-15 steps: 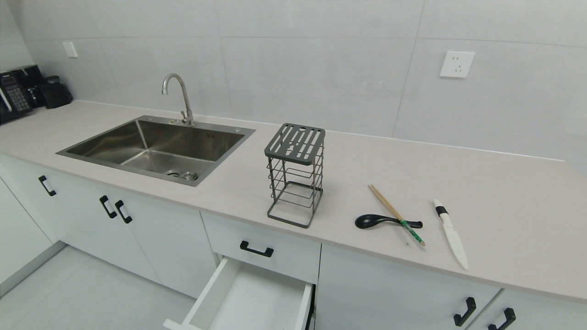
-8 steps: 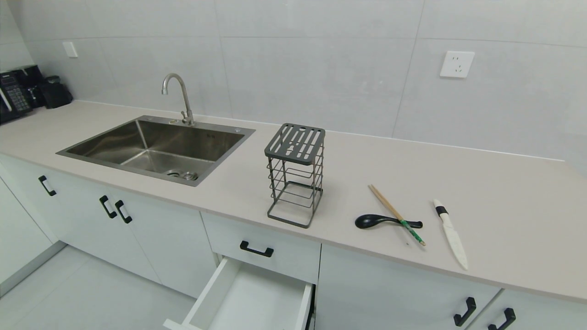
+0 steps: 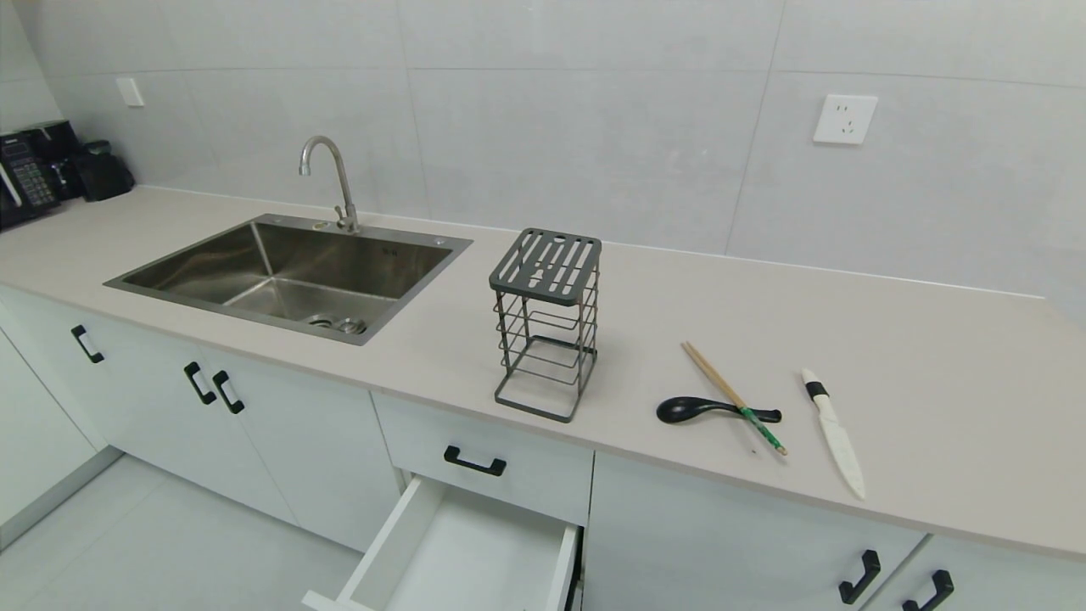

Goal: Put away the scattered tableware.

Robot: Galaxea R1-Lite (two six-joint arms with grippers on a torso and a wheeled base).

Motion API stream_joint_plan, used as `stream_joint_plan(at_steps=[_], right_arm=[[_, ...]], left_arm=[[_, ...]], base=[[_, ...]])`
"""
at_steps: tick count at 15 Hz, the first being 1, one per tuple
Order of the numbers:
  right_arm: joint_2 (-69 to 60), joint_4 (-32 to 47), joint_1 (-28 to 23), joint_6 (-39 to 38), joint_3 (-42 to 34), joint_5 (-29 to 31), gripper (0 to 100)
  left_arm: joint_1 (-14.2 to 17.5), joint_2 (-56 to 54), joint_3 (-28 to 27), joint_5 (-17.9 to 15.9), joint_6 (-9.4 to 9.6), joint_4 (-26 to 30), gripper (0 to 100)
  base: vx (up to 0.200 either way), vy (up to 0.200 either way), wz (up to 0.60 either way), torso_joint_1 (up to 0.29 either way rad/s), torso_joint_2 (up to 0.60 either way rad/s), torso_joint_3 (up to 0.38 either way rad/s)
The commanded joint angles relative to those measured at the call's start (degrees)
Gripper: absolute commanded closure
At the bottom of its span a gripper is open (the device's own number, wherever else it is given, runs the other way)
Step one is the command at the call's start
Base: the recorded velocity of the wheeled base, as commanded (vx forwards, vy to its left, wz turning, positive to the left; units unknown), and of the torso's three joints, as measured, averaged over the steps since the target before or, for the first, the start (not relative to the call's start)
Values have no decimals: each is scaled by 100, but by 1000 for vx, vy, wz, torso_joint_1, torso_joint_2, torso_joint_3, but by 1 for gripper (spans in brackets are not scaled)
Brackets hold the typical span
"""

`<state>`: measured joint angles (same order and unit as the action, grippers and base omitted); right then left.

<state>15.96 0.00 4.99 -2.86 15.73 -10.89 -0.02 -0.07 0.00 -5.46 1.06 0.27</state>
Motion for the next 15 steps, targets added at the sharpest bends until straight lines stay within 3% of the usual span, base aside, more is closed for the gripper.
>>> stream_joint_plan(at_steps=[1,4,7,11,15], right_arm=[[2315,97,574,40,352,-309,0],[3853,-940,662,32,414,-291,0],[4486,-1107,706,49,484,-291,0],[5945,-2048,706,67,642,-186,0],[7009,-2127,934,32,1178,166,0]], left_arm=[[-6,7,0,1,-1,0,0],[-6,7,0,1,-1,0,0],[2,7,0,1,8,0,0],[2,7,0,1,8,0,0],[-6,7,0,1,-1,0,0]], base=[[0,0,0,0,0,0],[0,0,0,0,0,0],[0,0,0,0,0,0],[0,0,0,0,0,0],[0,0,0,0,0,0]])
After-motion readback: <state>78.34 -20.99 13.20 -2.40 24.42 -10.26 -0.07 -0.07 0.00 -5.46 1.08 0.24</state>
